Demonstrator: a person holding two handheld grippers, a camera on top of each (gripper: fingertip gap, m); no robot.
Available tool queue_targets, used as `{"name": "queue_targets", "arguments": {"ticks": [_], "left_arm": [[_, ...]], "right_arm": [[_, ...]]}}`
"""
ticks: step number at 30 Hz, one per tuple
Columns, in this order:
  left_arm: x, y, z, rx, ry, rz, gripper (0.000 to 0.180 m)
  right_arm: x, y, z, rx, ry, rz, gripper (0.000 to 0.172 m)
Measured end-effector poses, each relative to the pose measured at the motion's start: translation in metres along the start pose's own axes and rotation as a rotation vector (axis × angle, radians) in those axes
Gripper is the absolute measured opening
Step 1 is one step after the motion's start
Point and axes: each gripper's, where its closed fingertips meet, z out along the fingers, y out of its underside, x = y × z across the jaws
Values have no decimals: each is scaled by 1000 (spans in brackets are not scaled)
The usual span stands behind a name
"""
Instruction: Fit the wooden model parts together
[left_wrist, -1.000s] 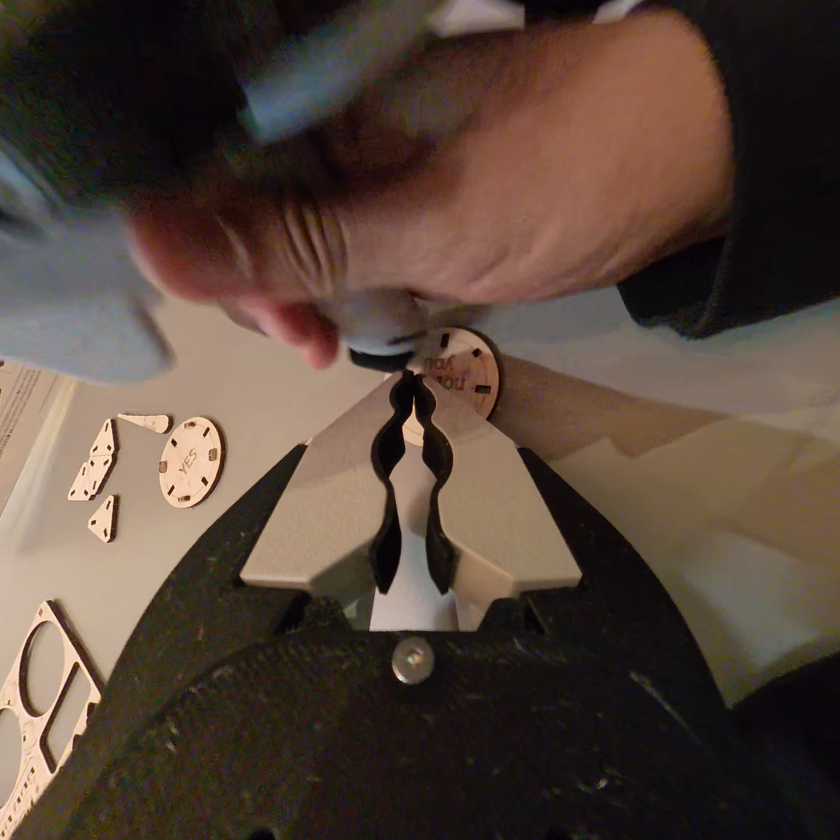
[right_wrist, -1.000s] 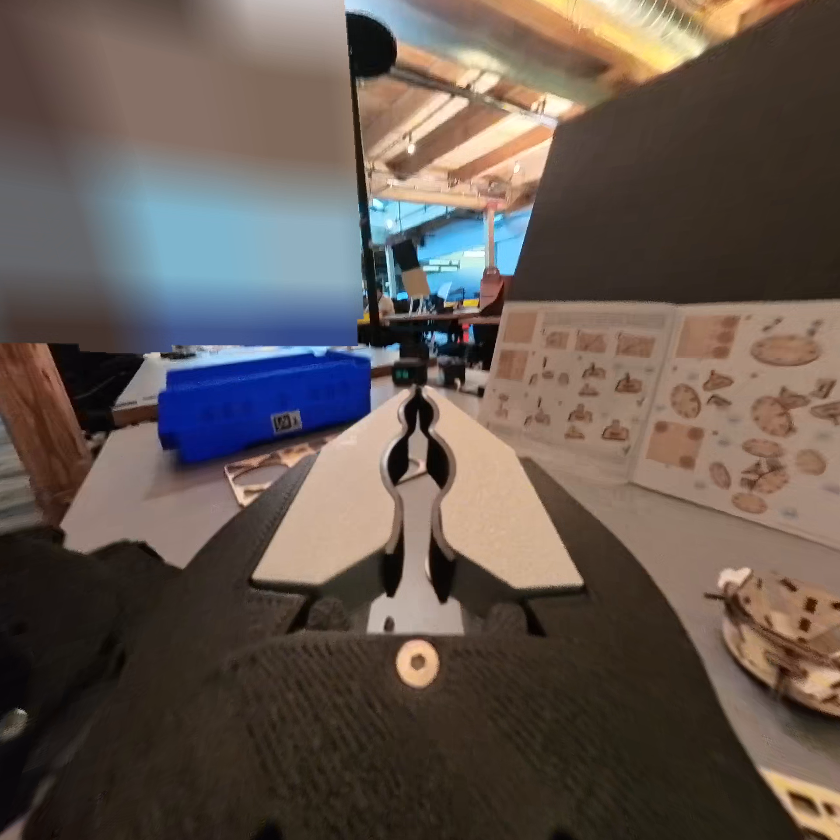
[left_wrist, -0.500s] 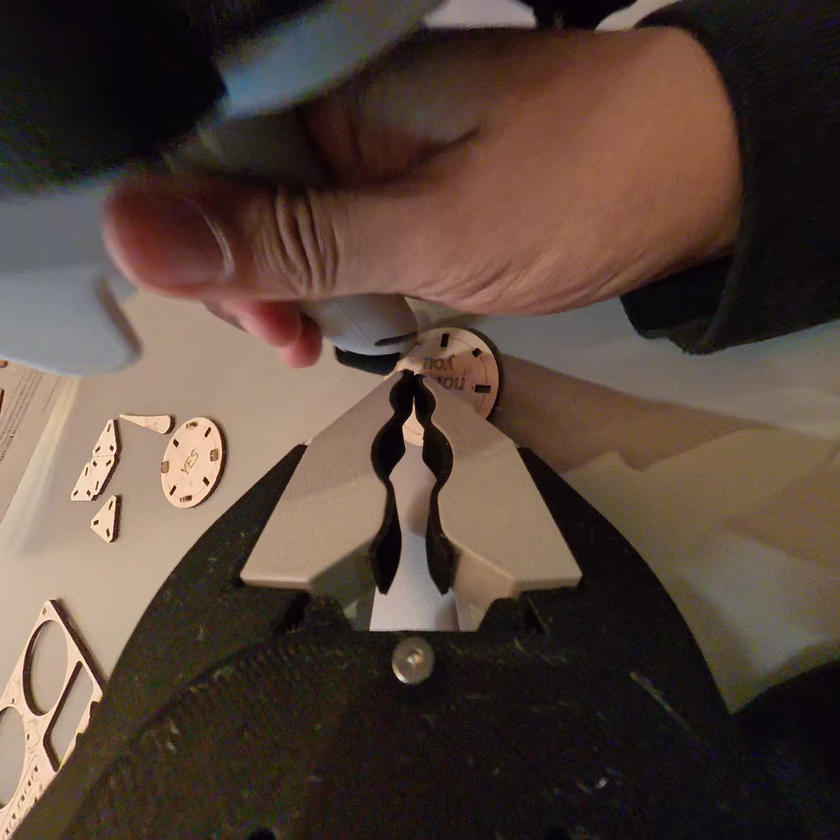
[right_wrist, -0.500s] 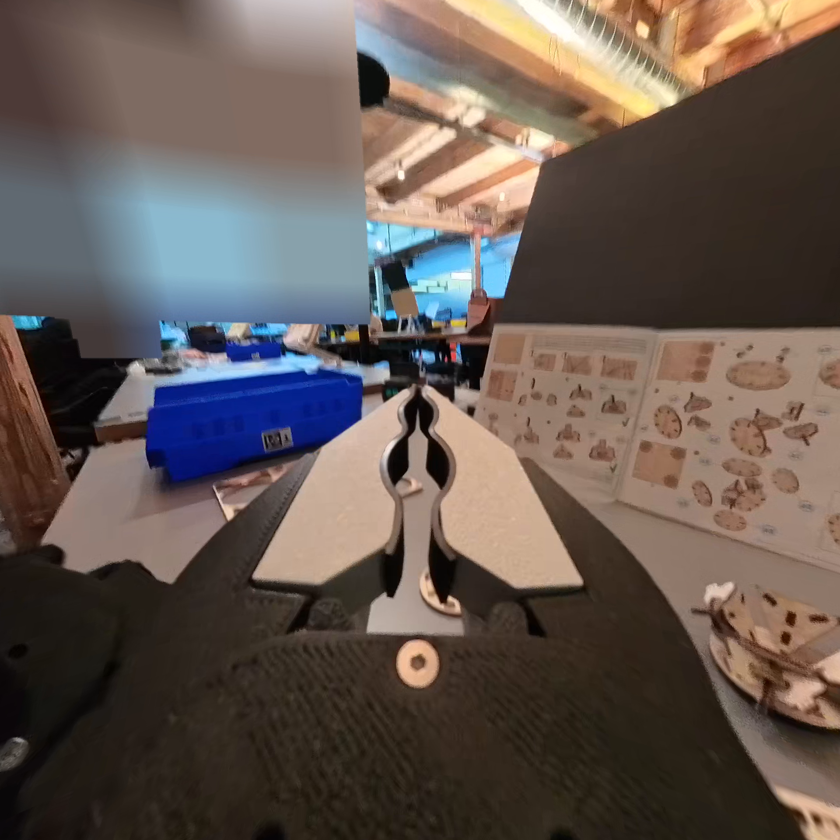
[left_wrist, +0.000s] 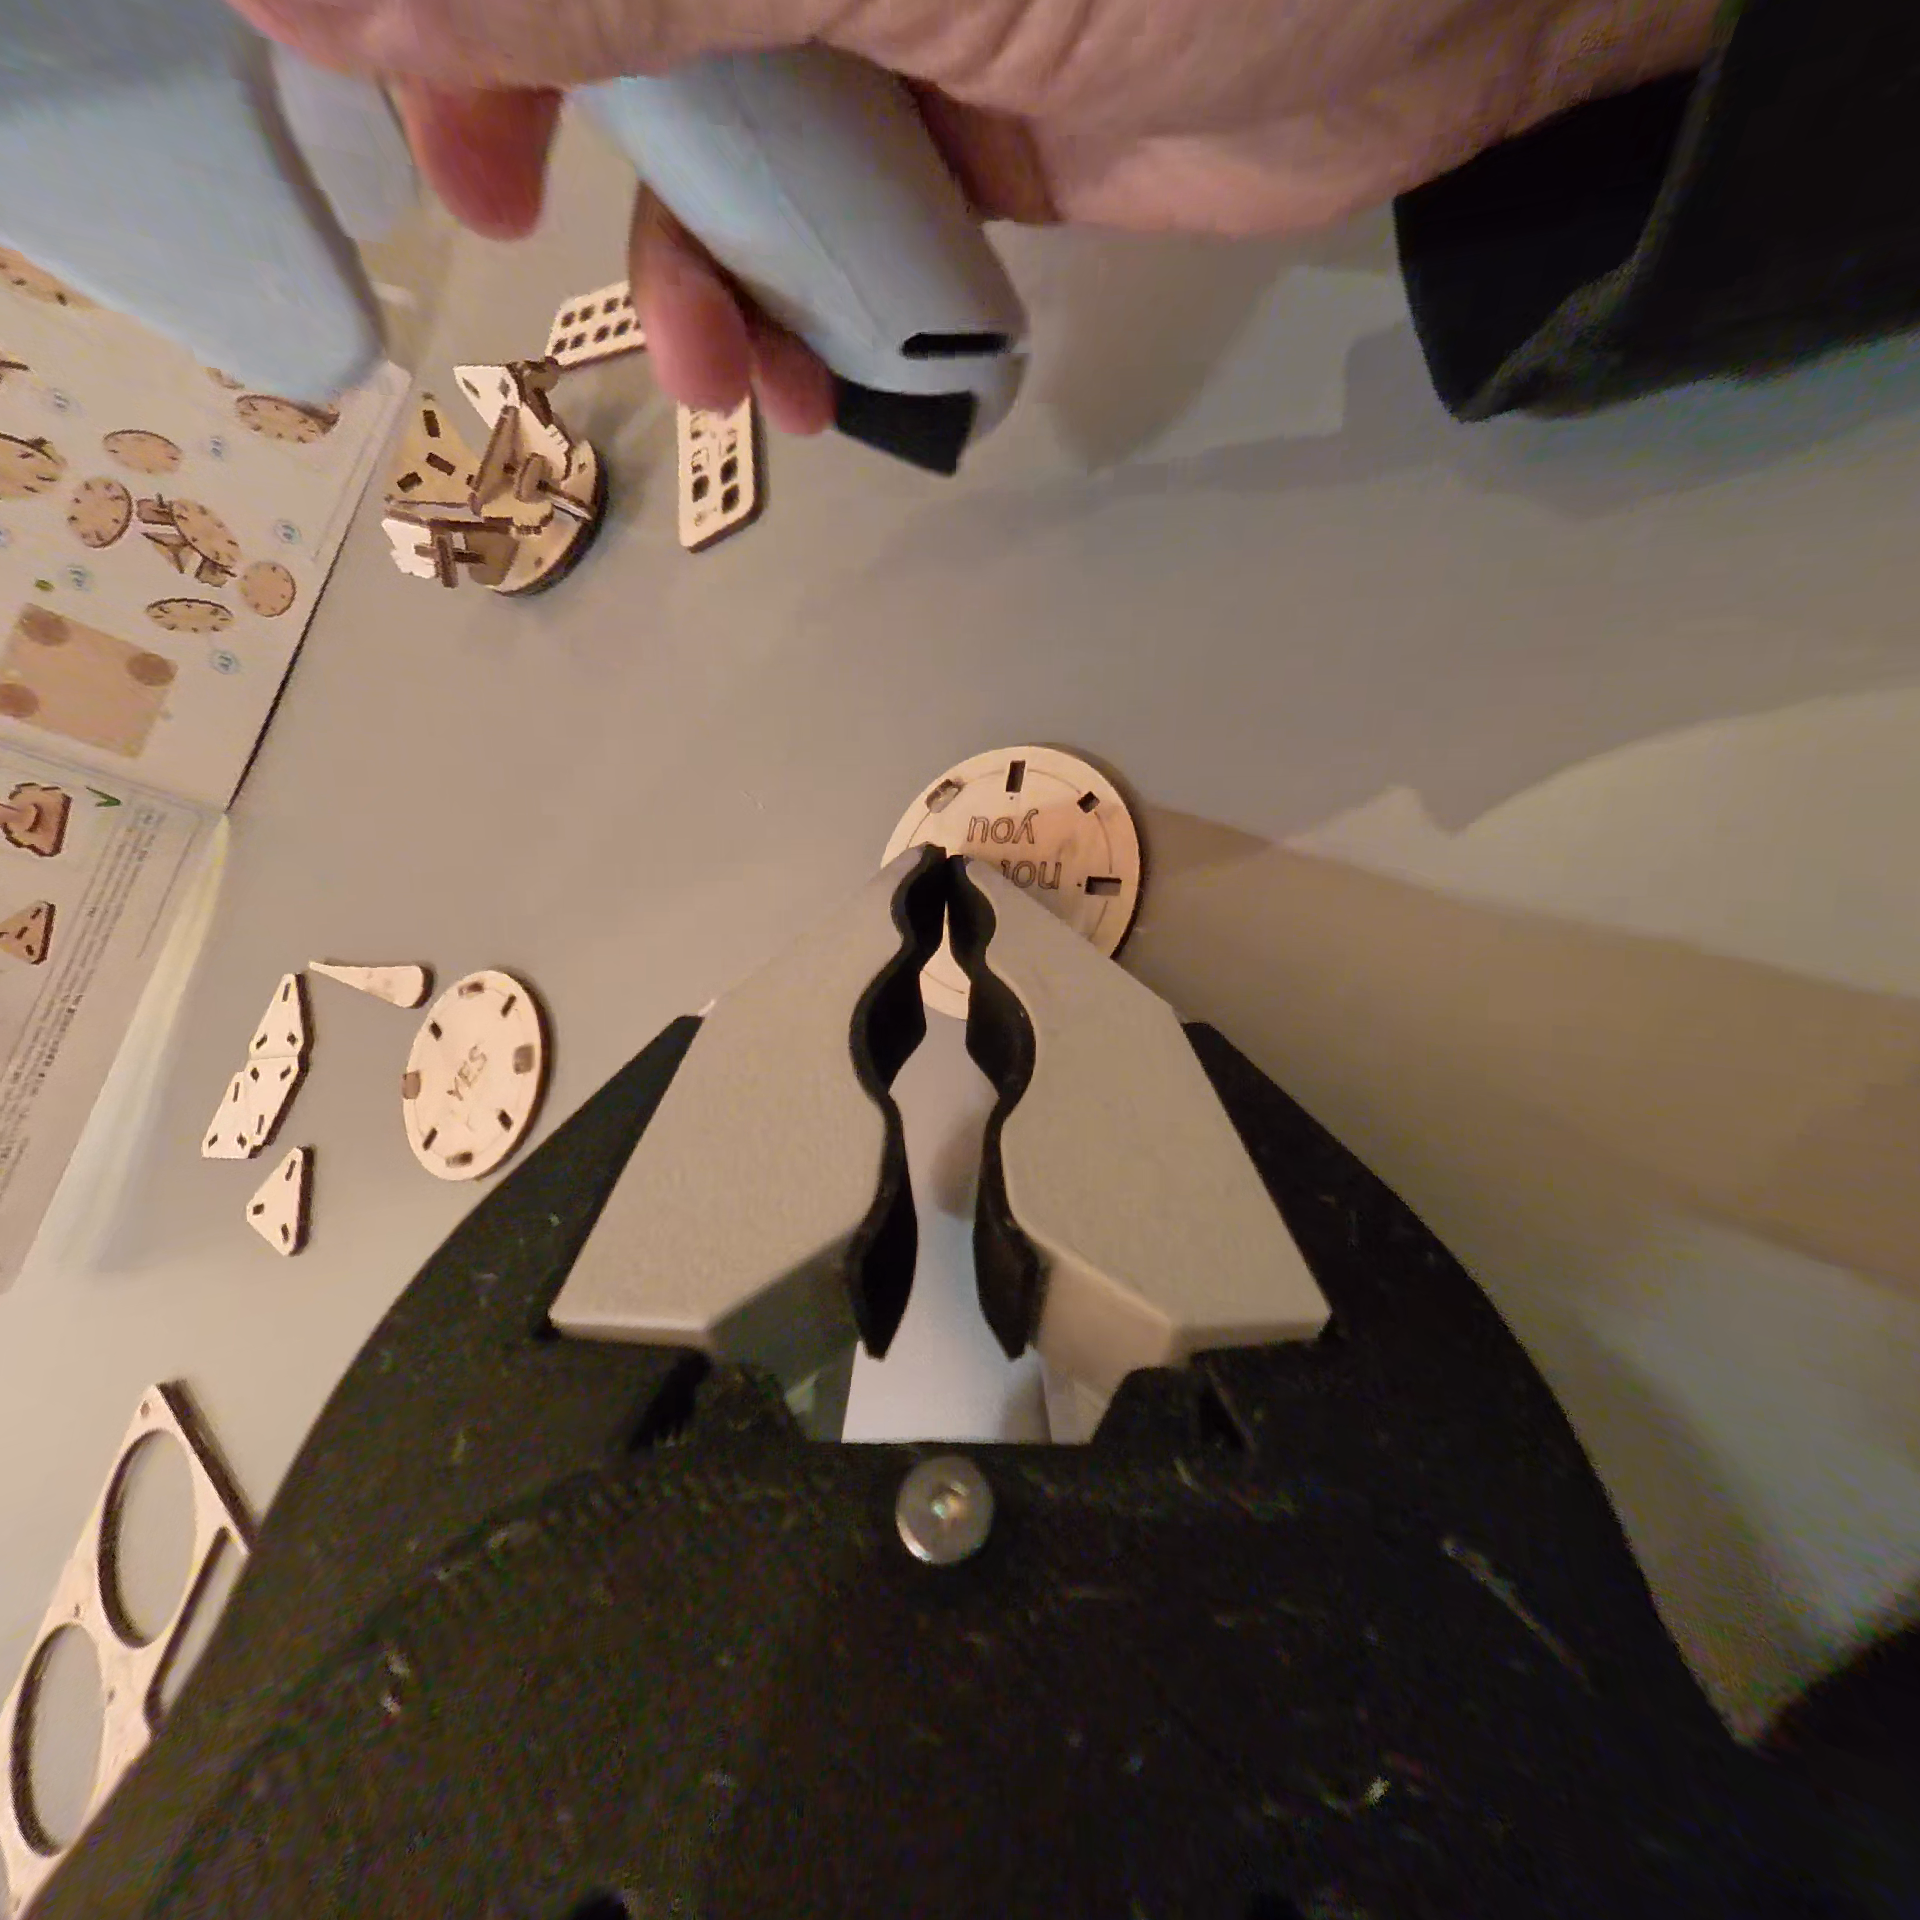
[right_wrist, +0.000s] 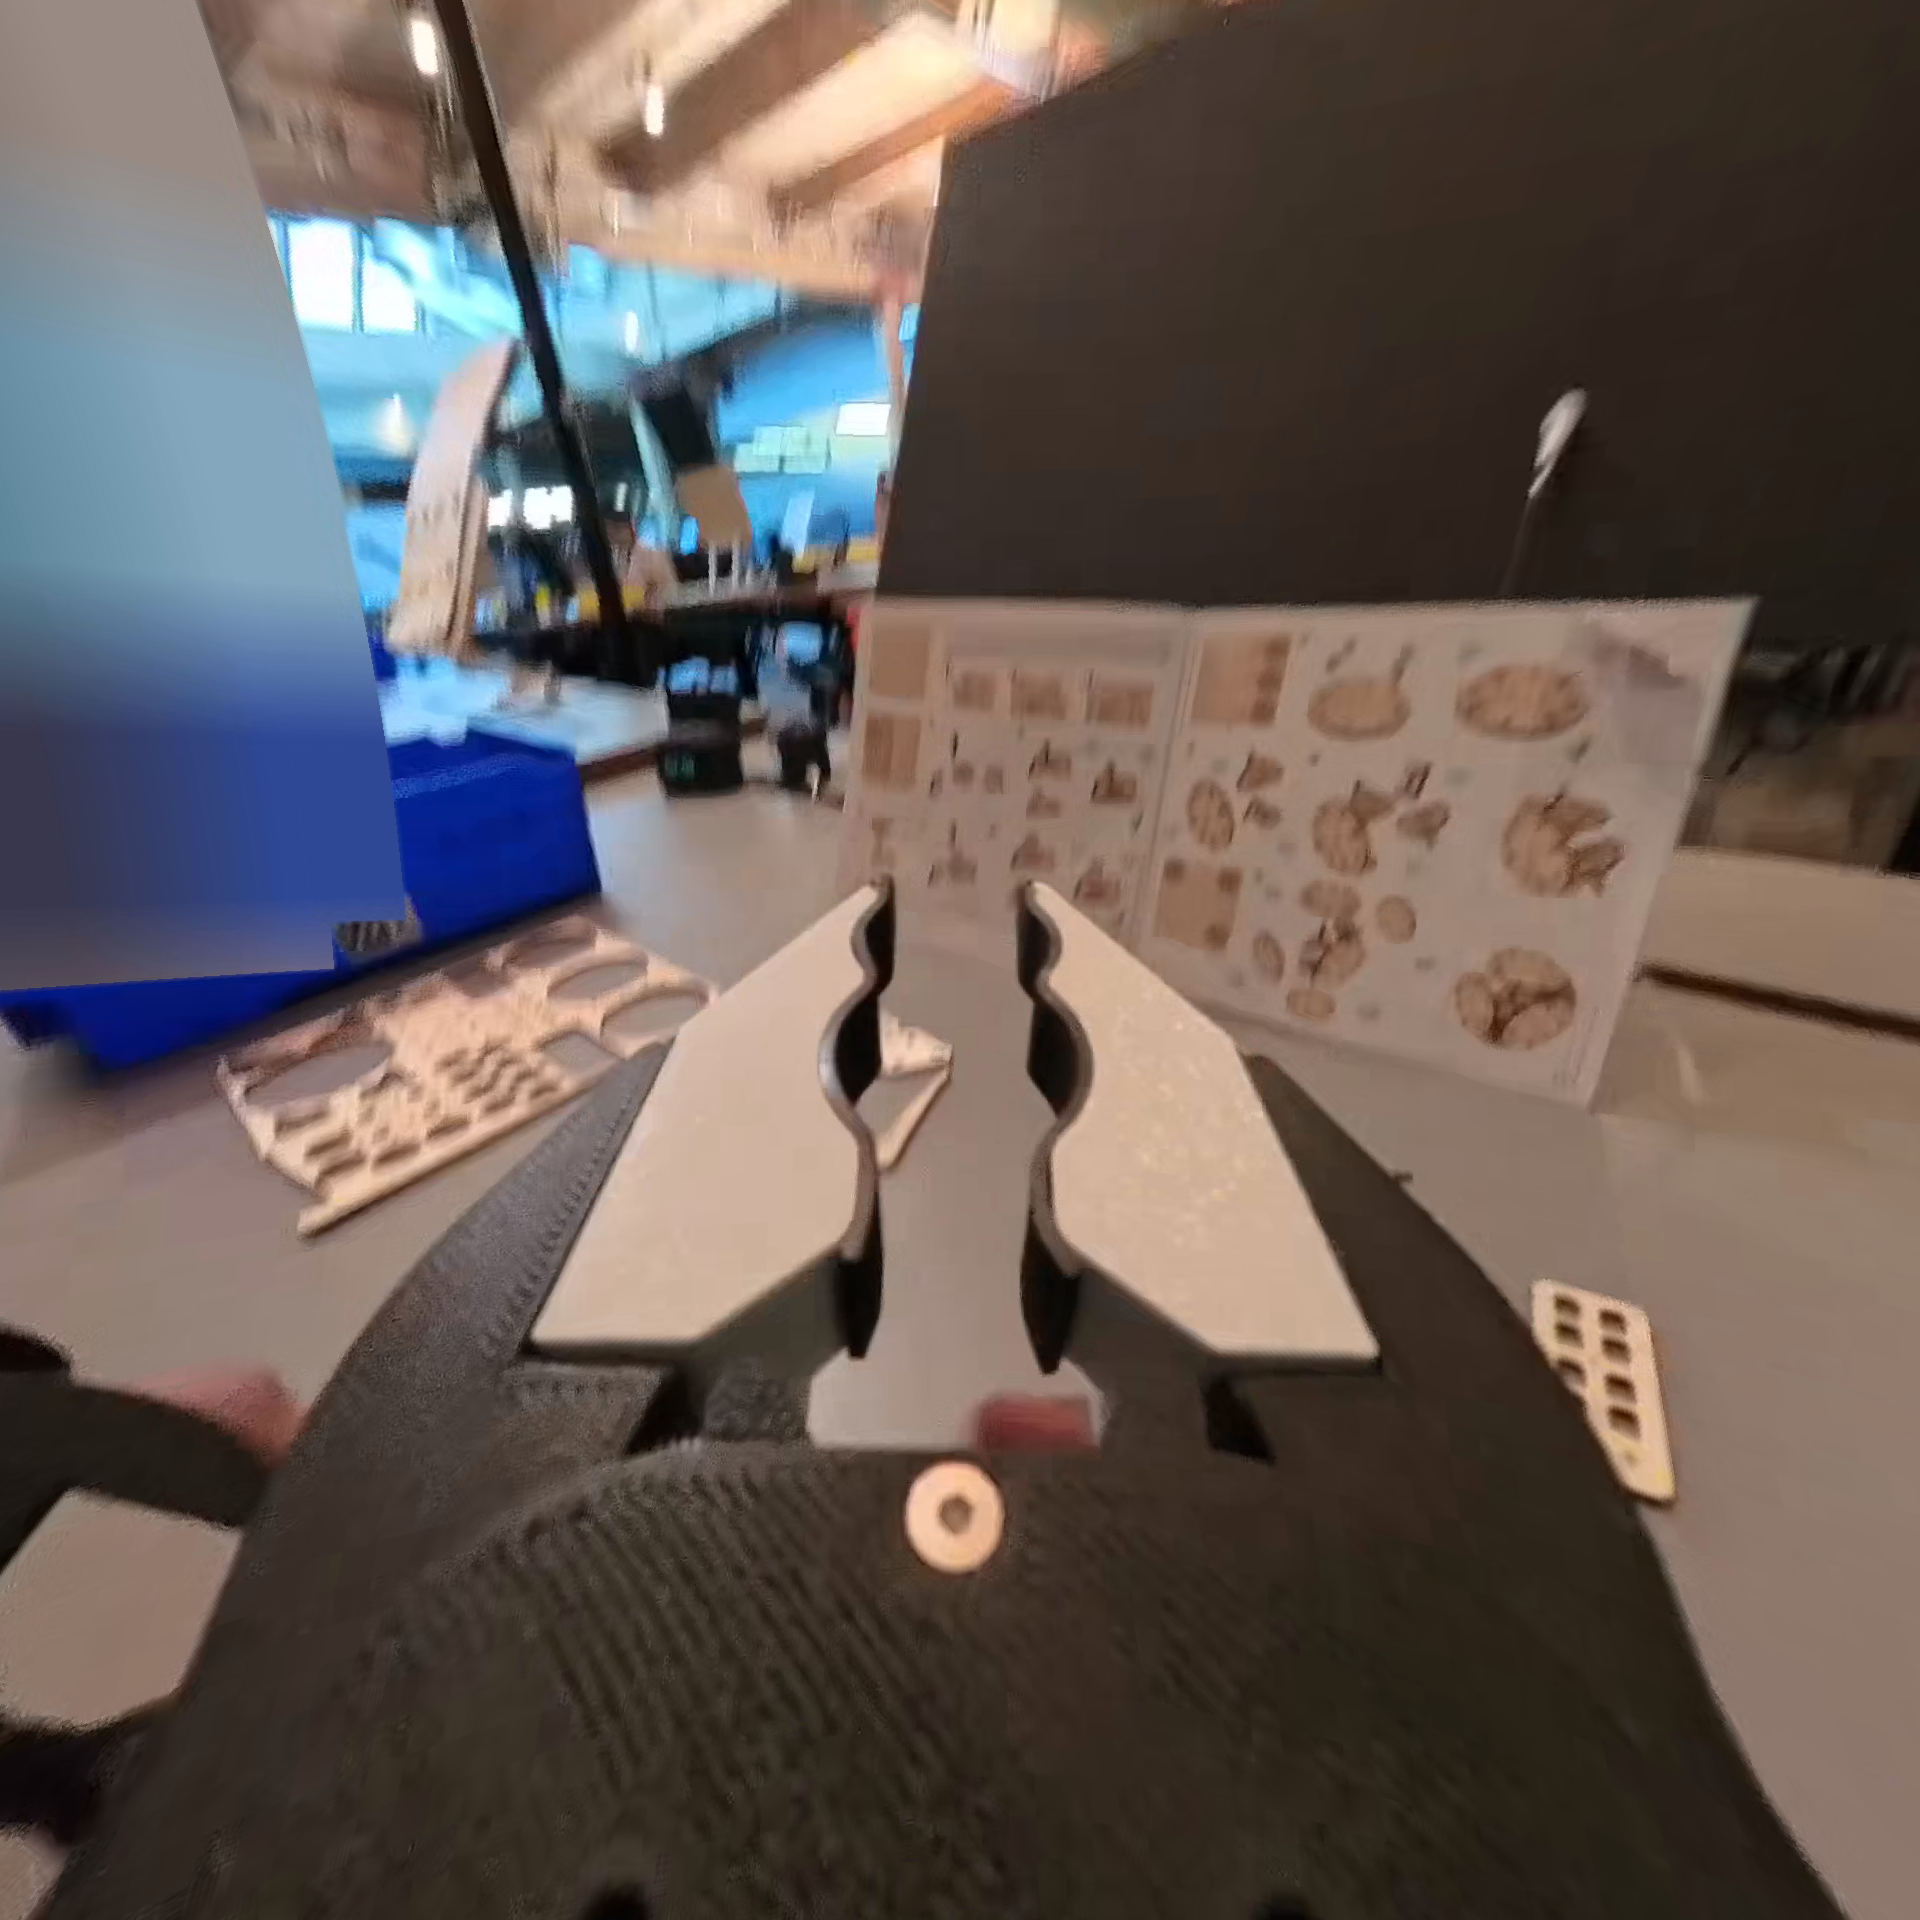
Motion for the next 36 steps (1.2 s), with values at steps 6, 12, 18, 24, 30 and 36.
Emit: {"name": "queue_targets", "arguments": {"ticks": [6, 12, 18, 24, 30, 36], "left_arm": [[-22, 2, 3, -8, -35, -81, 0], [-81, 20, -25, 67, -61, -316, 0], [-88, 44, -21, 57, 88, -428, 0], [-70, 37, -25, 94, 87, -386, 0], [-93, 36, -31, 178, 75, -500, 0], [-97, 24, -15, 180, 211, -458, 0]], "right_arm": [[-7, 30, 17, -243, -170, -125, 62], [-16, 46, 4, -275, -266, -220, 70], [-22, 49, -15, -309, -327, -163, 45], [-33, 57, -28, -388, -379, -112, 30], [-61, 90, -33, -538, -475, -102, 29], [-75, 129, -40, -731, -545, -113, 25]]}}
